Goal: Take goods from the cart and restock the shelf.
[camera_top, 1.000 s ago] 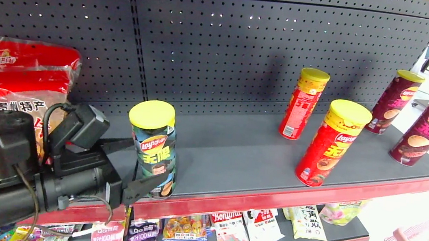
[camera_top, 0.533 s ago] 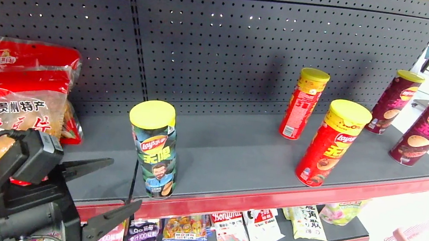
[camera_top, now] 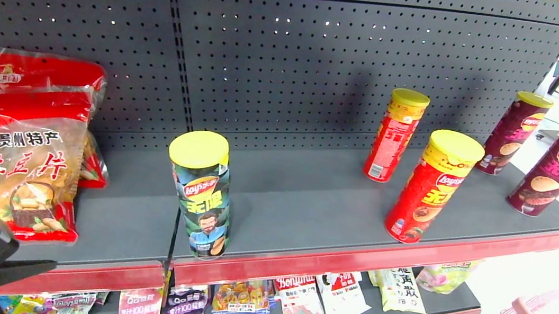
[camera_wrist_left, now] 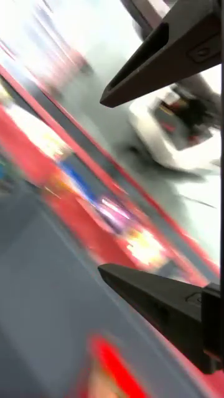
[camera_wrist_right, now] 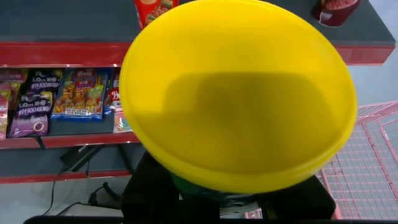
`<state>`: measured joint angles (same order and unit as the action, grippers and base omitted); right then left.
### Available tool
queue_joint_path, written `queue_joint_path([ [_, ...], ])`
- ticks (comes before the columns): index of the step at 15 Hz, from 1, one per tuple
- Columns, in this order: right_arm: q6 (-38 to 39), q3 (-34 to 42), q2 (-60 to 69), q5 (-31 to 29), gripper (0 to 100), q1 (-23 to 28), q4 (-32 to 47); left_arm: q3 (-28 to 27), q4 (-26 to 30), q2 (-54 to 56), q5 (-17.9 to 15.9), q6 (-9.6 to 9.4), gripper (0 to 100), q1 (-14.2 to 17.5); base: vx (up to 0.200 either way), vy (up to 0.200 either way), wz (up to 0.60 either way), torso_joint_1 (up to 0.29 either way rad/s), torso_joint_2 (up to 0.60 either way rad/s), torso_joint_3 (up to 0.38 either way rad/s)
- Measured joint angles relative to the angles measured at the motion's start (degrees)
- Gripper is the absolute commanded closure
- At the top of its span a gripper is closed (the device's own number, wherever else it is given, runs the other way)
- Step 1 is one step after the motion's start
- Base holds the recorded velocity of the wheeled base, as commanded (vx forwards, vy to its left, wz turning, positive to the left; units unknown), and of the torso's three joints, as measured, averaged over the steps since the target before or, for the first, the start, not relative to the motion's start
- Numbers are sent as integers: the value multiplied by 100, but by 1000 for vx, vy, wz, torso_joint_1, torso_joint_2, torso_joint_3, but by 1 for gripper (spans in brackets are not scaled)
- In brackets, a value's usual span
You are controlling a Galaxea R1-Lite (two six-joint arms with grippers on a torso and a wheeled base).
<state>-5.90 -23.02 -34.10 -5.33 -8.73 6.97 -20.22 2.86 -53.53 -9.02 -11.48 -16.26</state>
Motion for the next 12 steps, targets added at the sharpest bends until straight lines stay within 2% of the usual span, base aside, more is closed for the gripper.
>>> queue_joint_path([
  [2,-4,-13,-60,-4,100,-2,38,-505,1202,631,119,-236,0,249,0,0,0,0,0,0],
  [4,-12,-18,-96,7,100,-4,38,-879,1598,1036,312,-296,0,425,0,0,0,0,0,0],
  [7,-167,-18,-157,5,100,-13,30,-1018,1301,1131,717,-307,0,581,0,0,0,0,0,0],
  [12,-193,-35,-187,-11,100,-4,11,-944,1098,1084,758,-307,0,613,0,0,0,0,0,0],
])
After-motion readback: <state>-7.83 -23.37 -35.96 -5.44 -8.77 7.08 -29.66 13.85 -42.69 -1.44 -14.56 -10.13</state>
